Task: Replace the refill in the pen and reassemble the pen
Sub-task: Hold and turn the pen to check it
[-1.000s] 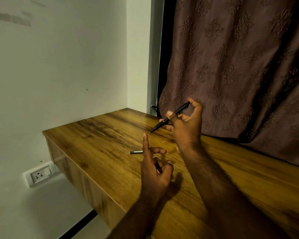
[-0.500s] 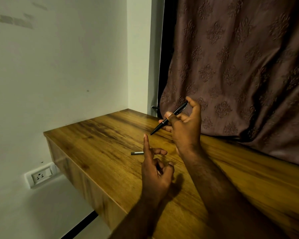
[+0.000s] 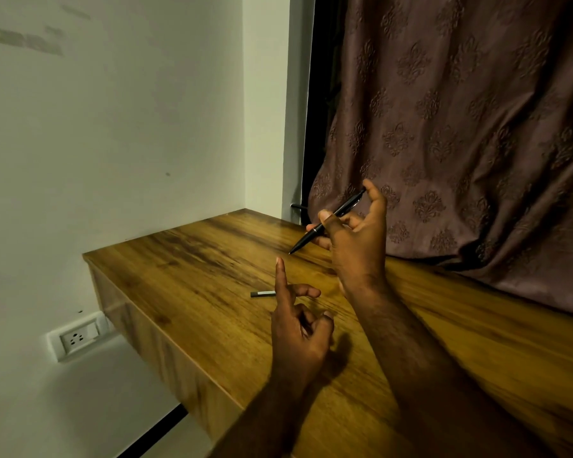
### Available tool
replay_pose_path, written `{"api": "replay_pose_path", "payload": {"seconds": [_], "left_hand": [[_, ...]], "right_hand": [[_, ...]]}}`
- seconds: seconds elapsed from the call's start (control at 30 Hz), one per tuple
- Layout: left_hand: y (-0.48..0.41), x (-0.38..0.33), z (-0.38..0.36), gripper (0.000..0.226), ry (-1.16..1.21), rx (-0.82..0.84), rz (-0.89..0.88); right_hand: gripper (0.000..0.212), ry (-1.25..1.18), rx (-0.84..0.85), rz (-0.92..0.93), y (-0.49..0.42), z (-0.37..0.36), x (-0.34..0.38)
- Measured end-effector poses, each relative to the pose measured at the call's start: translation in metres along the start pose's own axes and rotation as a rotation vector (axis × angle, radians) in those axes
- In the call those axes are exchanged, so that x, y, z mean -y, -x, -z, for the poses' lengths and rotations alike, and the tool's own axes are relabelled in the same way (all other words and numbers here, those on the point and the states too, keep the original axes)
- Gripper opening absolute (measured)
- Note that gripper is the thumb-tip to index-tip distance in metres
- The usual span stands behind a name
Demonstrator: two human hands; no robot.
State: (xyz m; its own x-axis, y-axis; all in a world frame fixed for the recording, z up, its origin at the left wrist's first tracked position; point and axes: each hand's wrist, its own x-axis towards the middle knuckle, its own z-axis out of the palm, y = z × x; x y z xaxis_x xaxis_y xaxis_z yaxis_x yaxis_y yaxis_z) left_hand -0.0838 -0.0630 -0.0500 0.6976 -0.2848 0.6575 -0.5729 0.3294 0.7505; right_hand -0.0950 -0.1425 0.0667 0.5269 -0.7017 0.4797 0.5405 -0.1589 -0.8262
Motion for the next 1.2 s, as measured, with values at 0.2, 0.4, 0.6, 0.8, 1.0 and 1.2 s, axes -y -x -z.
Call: {"api": "replay_pose_path", "payload": {"seconds": [0.2, 0.4, 0.6, 0.8, 1.0, 1.2], "left_hand": [[0.0004, 0.0011, 0.0004, 0.095, 0.000, -0.004, -0.005], [-0.0002, -0.0013, 0.0003, 0.093, 0.000, -0.001, -0.009], [0.0005, -0.0007, 0.0002, 0.094, 0.004, -0.009, -0.006], [0.0006, -0.0001, 0.0000, 0.094, 0.007, -0.002, 0.000], [0.0009, 0.0011, -0.0003, 0.095, 0.006, -0.002, -0.003], [0.0006, 0.0006, 0.0000, 0.095, 0.006, 0.002, 0.005]], "right_hand": [[0.064, 0.036, 0.020, 0.011, 0.0001, 0.0013, 0.0004], [0.064, 0.041, 0.010, 0.017, 0.0004, 0.0001, 0.0022], [0.065, -0.006, 0.007, -0.003, -0.0023, 0.0014, 0.0022], [0.067, -0.048, 0.024, -0.027, -0.0033, 0.0032, 0.0036], [0.064, -0.087, 0.000, -0.034, -0.0032, 0.0032, 0.0052], [0.060, -0.080, 0.010, -0.028, -0.0028, 0.0038, 0.0062]]}}
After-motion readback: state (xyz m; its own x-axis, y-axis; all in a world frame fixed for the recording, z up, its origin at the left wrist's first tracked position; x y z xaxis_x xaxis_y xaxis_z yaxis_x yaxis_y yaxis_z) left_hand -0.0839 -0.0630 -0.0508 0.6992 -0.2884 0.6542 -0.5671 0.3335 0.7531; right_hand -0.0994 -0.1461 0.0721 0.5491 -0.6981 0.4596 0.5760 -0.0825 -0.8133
